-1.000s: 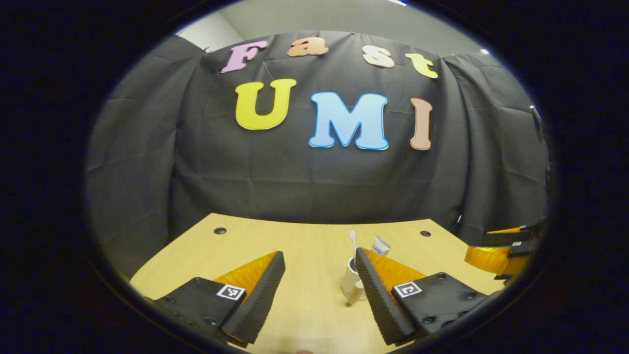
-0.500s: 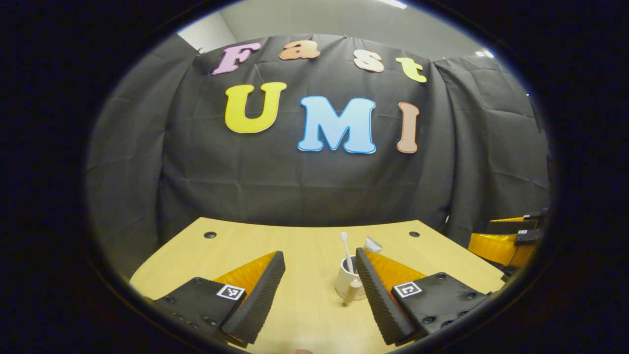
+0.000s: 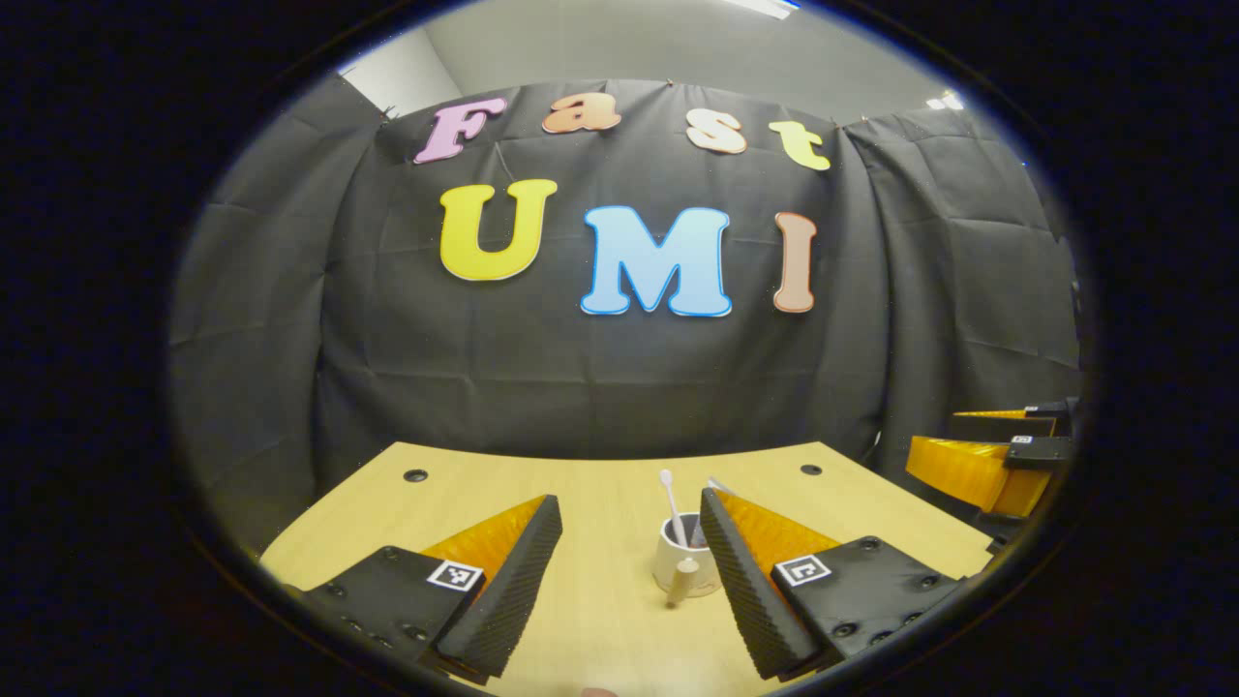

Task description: Put the toothbrush and toothpaste on the desktop into the cup, then pick up the cup and place it on the coaster on the desktop.

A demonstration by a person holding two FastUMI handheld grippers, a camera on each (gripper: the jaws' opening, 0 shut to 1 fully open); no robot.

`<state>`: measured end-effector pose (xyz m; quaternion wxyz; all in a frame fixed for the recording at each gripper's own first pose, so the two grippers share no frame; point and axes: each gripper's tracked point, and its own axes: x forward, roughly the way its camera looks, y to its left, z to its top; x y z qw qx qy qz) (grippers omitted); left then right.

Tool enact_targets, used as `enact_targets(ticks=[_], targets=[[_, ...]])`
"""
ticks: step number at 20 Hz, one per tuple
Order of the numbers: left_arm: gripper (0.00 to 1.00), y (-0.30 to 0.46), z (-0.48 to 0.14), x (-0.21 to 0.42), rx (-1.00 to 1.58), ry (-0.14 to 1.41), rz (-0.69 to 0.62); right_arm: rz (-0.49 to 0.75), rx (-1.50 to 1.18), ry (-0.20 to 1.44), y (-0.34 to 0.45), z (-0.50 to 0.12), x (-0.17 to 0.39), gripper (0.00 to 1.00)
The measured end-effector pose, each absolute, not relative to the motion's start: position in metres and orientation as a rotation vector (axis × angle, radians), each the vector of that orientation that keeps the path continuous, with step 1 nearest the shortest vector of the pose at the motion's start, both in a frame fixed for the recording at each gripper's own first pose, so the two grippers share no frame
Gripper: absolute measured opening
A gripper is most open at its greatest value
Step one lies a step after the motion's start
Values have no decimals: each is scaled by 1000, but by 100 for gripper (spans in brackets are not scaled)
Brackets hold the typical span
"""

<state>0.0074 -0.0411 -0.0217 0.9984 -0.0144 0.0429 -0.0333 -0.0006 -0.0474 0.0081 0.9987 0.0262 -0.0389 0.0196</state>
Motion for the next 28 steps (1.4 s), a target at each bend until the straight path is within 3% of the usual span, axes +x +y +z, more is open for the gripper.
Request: enact_targets(ticks=[4, 5, 7, 8, 11, 12, 13, 16, 17, 27, 28], targets=[[94, -54, -5, -3, -14, 44, -57, 67, 21, -98, -54, 17, -2, 95], [100, -55, -4, -5, -19, 43, -55, 77, 17, -104, -54, 18, -2, 95], [94, -52, -3, -9, -30, 47, -41, 86, 4, -118, -55, 24, -4, 94], [100, -48, -2, -12, -33, 49, -29, 90, 0, -122, -54, 26, -5, 94], [100, -37, 3, -19, -45, 45, -6, 111, 0, -132, -47, 28, -7, 94], [94, -34, 4, -22, -43, 42, 0, 115, -1, -133, -45, 29, -8, 95], [100, -31, 5, -24, -40, 39, 4, 117, -3, -135, -43, 31, -10, 94], [100, -26, 8, -29, -28, 33, 6, 118, -2, -142, -42, 31, -19, 94], [94, -25, 8, -31, -24, 32, 8, 122, -3, -141, -39, 30, -20, 94], [94, -27, 11, -29, -23, 25, -1, 102, -14, -146, -45, 33, -22, 93], [100, -26, 12, -28, -24, 21, -1, 104, -10, -142, -45, 33, -22, 93]])
